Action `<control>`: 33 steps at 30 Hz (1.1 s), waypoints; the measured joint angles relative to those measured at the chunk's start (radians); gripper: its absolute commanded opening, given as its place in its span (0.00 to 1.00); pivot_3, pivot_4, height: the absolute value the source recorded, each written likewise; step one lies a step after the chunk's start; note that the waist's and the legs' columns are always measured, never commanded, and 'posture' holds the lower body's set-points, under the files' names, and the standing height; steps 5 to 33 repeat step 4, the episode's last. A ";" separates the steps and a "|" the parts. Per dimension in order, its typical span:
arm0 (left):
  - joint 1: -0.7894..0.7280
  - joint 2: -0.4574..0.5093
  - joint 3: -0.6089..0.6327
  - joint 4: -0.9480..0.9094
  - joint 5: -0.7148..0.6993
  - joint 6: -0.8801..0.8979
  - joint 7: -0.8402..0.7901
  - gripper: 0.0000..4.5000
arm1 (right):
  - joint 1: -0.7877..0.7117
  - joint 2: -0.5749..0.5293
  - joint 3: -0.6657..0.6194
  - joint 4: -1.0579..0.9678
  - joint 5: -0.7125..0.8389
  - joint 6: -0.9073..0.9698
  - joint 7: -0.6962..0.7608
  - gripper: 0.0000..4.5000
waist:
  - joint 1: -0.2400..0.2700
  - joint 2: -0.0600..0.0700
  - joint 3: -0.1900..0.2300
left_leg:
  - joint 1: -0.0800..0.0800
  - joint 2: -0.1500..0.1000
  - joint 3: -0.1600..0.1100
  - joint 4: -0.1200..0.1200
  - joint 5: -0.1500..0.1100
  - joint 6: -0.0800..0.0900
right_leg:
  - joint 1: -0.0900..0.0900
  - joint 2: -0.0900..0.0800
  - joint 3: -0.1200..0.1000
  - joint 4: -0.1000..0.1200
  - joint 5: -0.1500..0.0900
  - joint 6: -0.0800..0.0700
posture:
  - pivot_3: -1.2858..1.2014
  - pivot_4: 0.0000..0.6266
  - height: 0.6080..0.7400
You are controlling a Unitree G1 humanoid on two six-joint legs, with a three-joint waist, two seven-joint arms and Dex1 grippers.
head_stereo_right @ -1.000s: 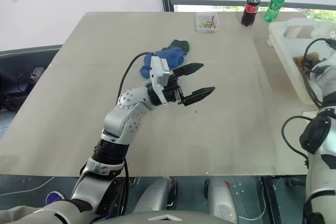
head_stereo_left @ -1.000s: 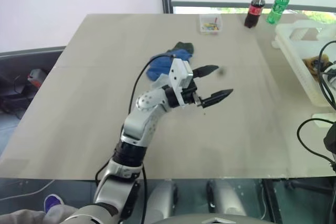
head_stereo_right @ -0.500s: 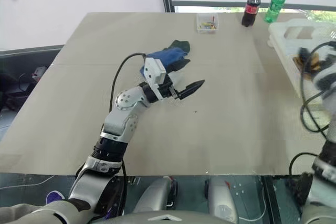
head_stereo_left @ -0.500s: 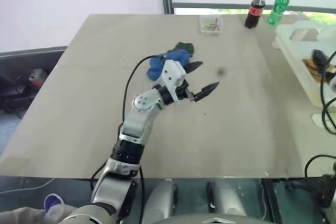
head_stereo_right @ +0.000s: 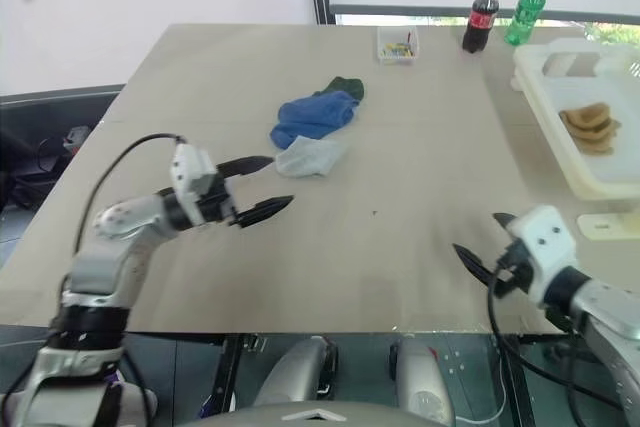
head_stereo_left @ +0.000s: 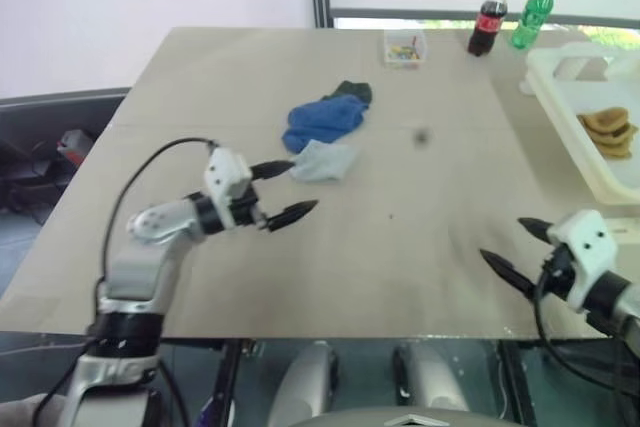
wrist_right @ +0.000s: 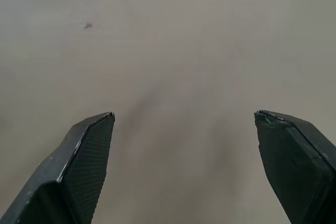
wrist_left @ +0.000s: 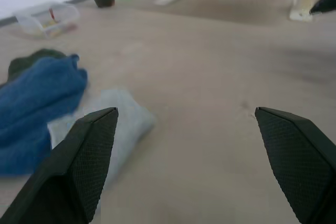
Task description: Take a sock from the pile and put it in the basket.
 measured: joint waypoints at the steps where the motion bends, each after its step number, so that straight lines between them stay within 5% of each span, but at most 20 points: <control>1: 0.007 0.004 0.006 0.000 0.000 0.003 -0.003 1.00 | 0.006 0.000 -0.004 0.002 -0.002 -0.002 0.006 0.98 | 0.000 0.000 0.000 | 0.000 0.000 0.000 0.000 0.000 0.000 | 0.000 0.000 0.000 0.000 0.000 0.000 | 0.52 0.24 1.00; 33: 0.047 0.022 0.039 -0.031 -0.028 0.031 -0.006 1.00 | 0.011 0.007 -0.010 0.013 -0.007 -0.041 0.038 0.98 | 0.003 -0.002 0.000 | 0.001 0.001 0.000 0.001 0.000 0.000 | 0.001 -0.001 -0.001 0.000 -0.002 0.003 | 0.52 0.24 1.00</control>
